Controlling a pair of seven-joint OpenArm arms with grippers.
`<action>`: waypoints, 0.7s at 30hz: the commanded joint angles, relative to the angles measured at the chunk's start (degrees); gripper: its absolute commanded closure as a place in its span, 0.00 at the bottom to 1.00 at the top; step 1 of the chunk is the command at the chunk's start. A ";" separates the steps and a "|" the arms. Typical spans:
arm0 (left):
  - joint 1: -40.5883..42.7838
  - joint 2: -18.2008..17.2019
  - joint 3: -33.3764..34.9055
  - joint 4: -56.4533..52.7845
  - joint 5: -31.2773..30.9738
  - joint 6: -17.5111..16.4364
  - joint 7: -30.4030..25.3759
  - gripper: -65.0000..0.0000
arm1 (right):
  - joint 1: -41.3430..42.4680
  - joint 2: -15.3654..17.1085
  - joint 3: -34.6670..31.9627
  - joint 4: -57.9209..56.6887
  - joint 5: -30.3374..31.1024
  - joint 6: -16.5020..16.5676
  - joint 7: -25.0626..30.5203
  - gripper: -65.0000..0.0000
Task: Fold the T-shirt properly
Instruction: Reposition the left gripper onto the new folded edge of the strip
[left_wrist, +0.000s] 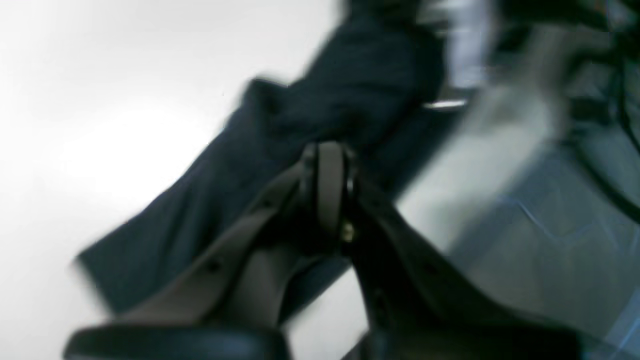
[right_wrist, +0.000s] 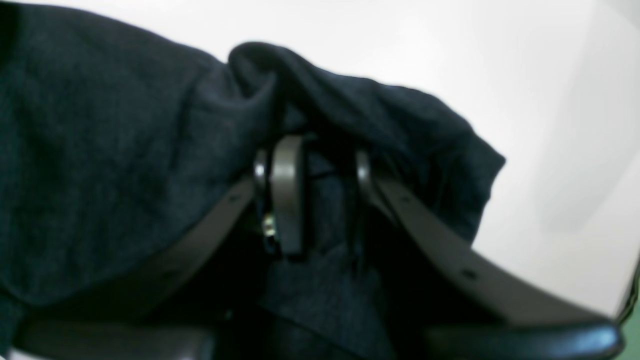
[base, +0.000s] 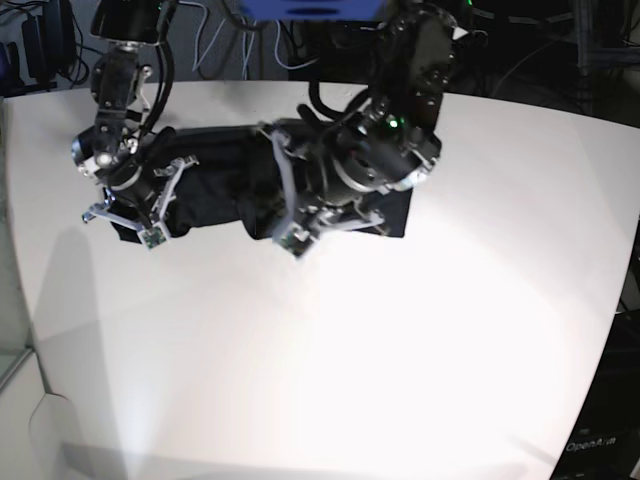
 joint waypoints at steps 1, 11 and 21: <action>-0.73 0.31 -0.76 0.74 -0.05 1.05 -1.35 1.00 | -0.04 0.26 -0.06 0.24 -0.55 0.26 -1.43 0.82; -2.22 -0.39 -5.16 -3.30 0.75 5.09 -2.84 1.00 | -0.04 0.09 -0.06 0.24 -0.55 0.26 -1.43 0.82; -4.42 -0.22 -4.54 -9.98 0.57 14.76 -2.93 1.00 | -0.83 0.09 -0.06 0.50 -0.55 0.26 -1.43 0.82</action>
